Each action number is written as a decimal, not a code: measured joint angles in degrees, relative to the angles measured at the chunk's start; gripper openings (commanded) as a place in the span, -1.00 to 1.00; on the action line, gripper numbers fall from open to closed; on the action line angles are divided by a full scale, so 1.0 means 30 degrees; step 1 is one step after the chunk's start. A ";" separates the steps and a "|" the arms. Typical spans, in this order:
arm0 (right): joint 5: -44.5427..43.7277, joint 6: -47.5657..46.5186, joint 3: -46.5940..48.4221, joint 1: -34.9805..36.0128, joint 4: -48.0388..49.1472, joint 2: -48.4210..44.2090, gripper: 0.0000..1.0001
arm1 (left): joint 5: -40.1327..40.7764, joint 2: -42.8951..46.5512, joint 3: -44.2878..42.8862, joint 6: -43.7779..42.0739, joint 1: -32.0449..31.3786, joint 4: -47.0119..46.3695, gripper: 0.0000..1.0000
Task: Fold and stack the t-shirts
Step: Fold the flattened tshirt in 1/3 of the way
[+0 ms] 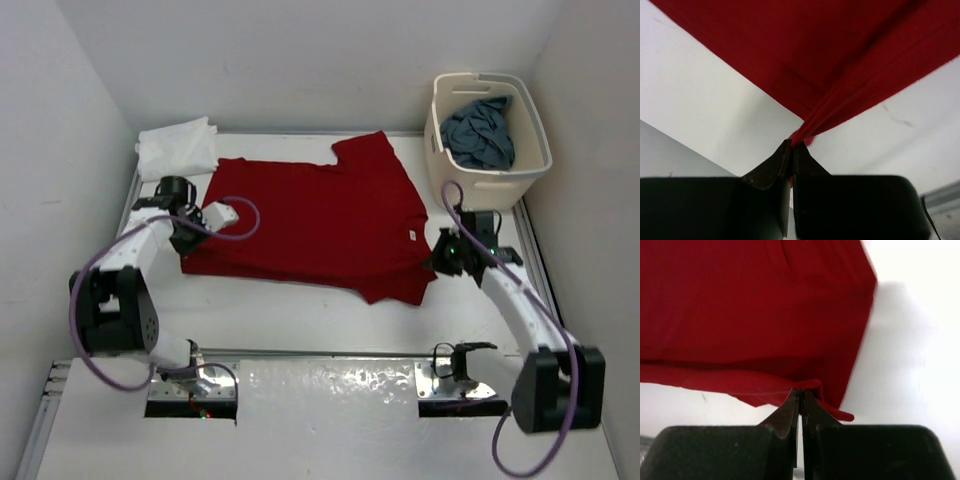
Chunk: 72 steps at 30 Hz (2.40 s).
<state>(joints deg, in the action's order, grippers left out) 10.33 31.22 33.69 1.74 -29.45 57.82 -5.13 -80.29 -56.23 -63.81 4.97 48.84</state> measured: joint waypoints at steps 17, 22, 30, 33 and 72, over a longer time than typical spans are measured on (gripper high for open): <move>-0.0962 -0.1086 0.6156 0.0000 0.3803 0.9763 -1.00 | 0.0437 -0.7752 -0.5836 0.3650 0.0000 -0.2361 -1.00; -0.1027 -0.1530 0.7337 0.0000 0.3803 1.1067 -1.00 | 0.0488 -0.8167 -0.6011 0.4102 -0.0007 -0.2579 -0.88; -0.0947 -0.2310 0.9857 0.0058 0.3315 1.3704 0.16 | 0.1472 -0.9712 -0.7271 0.5909 -0.0007 -0.3184 0.43; -0.1530 -0.2951 1.1227 0.0248 0.2390 1.4134 0.88 | 0.2200 -1.0426 -0.8459 0.7548 0.0226 -0.3184 0.79; -0.1632 -0.5668 0.0780 0.1603 0.4546 0.8735 -0.10 | -0.1967 -0.9377 -0.4364 1.3325 0.1894 -0.3198 -0.82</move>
<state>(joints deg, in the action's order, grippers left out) 5.43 14.22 36.03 6.55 -15.81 84.03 -11.03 -108.42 -69.32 -23.83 10.66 39.24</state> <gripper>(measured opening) 0.448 0.135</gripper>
